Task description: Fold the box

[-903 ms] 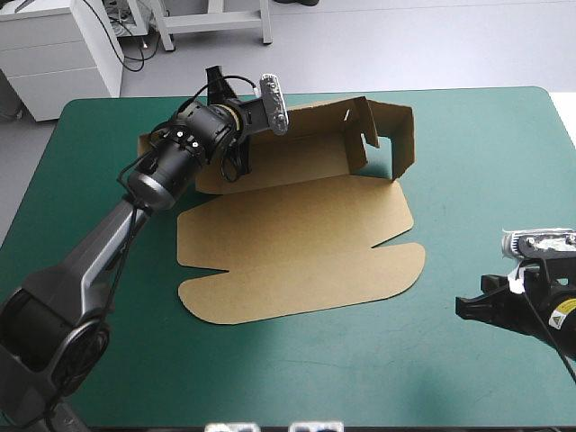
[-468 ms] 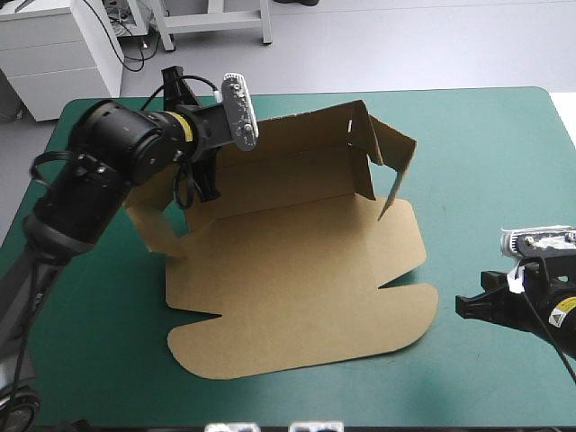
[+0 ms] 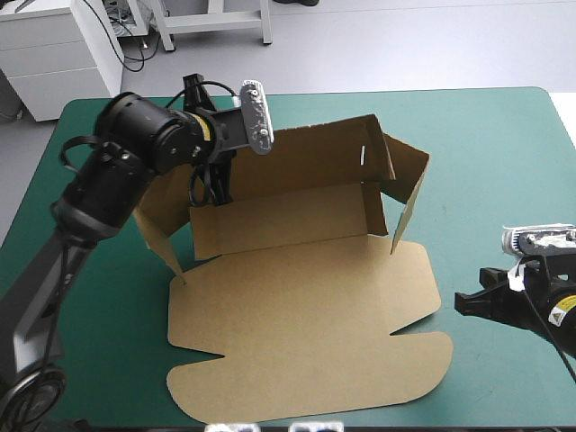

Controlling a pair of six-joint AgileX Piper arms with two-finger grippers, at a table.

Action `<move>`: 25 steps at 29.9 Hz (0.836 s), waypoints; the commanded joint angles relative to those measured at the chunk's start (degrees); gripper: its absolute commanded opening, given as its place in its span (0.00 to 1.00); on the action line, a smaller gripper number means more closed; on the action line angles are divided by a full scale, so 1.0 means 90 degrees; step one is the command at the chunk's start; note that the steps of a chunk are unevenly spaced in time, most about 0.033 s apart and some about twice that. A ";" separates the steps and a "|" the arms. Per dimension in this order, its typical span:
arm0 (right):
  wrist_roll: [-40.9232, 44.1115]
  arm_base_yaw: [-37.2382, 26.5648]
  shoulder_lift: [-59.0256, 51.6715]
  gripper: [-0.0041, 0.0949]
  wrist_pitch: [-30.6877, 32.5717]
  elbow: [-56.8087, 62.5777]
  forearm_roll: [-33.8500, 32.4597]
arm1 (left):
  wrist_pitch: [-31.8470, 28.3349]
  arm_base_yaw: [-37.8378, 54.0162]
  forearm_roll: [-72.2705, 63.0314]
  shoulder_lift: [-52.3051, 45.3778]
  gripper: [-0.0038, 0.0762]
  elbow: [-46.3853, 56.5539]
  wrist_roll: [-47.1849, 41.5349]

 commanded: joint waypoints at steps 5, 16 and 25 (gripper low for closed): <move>0.0141 -0.0008 0.0003 0.03 -0.0542 -0.0133 0.0126 | -0.0436 -0.0039 0.0009 0.0599 0.04 -0.0173 -0.0227; 0.0212 -0.0008 0.0003 0.03 -0.0864 -0.0133 0.0236 | -0.1347 -0.0039 0.0430 0.0730 0.04 0.0166 -0.0344; 0.0212 -0.0008 0.0003 0.03 -0.0939 -0.0133 0.0329 | -0.1881 -0.0051 0.0605 0.0730 0.04 0.1188 -0.0766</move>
